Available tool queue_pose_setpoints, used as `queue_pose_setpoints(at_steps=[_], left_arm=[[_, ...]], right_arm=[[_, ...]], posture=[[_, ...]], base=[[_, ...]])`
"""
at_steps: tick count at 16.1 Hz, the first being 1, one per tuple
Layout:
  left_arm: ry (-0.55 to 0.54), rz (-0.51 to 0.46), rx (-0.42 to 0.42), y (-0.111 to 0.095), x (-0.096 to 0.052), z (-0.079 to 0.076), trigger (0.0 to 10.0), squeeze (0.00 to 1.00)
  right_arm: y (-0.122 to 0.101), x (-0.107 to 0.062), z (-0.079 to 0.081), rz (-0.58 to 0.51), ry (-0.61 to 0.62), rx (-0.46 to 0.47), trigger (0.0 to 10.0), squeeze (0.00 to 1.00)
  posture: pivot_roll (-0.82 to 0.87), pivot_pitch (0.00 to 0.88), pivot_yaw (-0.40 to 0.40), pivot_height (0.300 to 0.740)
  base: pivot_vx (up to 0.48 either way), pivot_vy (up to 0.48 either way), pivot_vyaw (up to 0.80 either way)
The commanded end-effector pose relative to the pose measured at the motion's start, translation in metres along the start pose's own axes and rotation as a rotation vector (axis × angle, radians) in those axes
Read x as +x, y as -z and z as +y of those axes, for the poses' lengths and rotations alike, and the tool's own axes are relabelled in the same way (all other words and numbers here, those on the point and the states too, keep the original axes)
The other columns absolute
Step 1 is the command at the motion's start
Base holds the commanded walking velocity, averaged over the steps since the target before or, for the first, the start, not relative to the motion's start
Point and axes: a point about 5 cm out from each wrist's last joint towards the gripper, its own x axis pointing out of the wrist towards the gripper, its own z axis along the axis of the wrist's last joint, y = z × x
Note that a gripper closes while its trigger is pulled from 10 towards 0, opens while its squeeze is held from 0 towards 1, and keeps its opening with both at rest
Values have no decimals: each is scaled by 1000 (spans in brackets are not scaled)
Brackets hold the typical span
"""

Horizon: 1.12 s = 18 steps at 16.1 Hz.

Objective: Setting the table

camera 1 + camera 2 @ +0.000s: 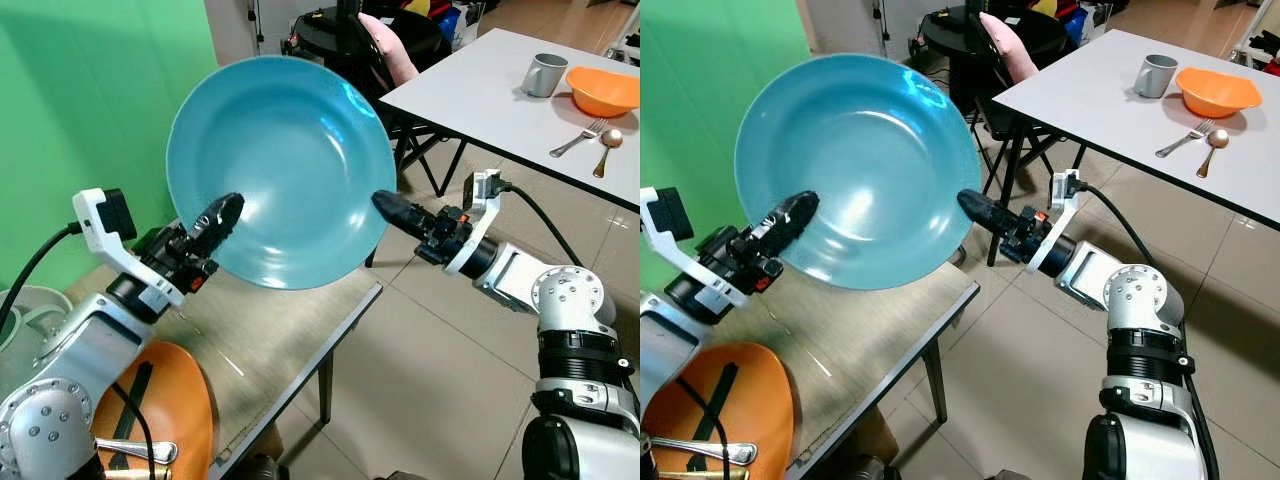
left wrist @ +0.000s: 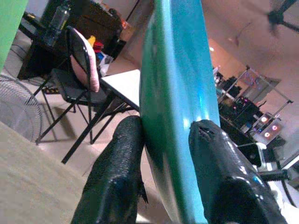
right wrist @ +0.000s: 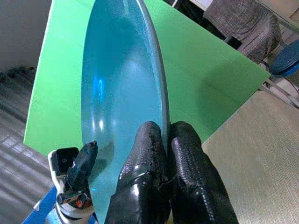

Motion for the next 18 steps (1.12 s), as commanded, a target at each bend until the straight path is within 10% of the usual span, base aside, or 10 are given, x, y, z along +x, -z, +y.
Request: queue_pose_setpoints(at_steps=[1, 8, 9, 10, 12, 13, 14, 18], left_arm=[[9, -26, -13, -4, 2, -1, 0, 0], [18, -15, -41, 0, 10, -4, 0, 0], [13, -16, -38, 0, 10, -4, 0, 0], [-21, -22, -17, 0, 12, -3, 0, 0], [-57, -31, 3, 0, 14, -2, 0, 0], [-82, -34, 8, 0, 15, -2, 0, 0], [-99, -47, 19, 1, 15, -1, 0, 0], [-147, -119, 58, -2, 21, -5, 0, 0]], right_arm=[[-4, 0, 7, -10, -27, -27, 0, 0], [-4, -2, 8, -8, -7, -69, 0, 0], [-4, -2, 8, -6, -6, -73, 1098, 0], [-5, -2, 9, -2, 2, -107, 10000, 0], [-5, -2, 9, -6, 21, -143, 10000, 0], [-6, -2, 10, -14, 21, -141, 10000, 196], [-7, -5, 10, -38, 29, -138, 10000, 1000], [-20, -31, 12, -166, 105, -185, 10000, 1000]], posture=[[-14, 0, 65, 740], [-30, 0, 70, 740], [-30, 0, 70, 740], [-32, 0, 69, 740], [-34, 0, 75, 740], [-35, 0, 76, 740], [-38, 0, 77, 740], [-43, 0, 76, 740]], base=[[0, 0, 0], [0, 0, 0], [0, 0, 0], [0, 0, 0], [0, 0, 0], [0, 0, 0], [0, 0, 0], [0, 0, 0]])
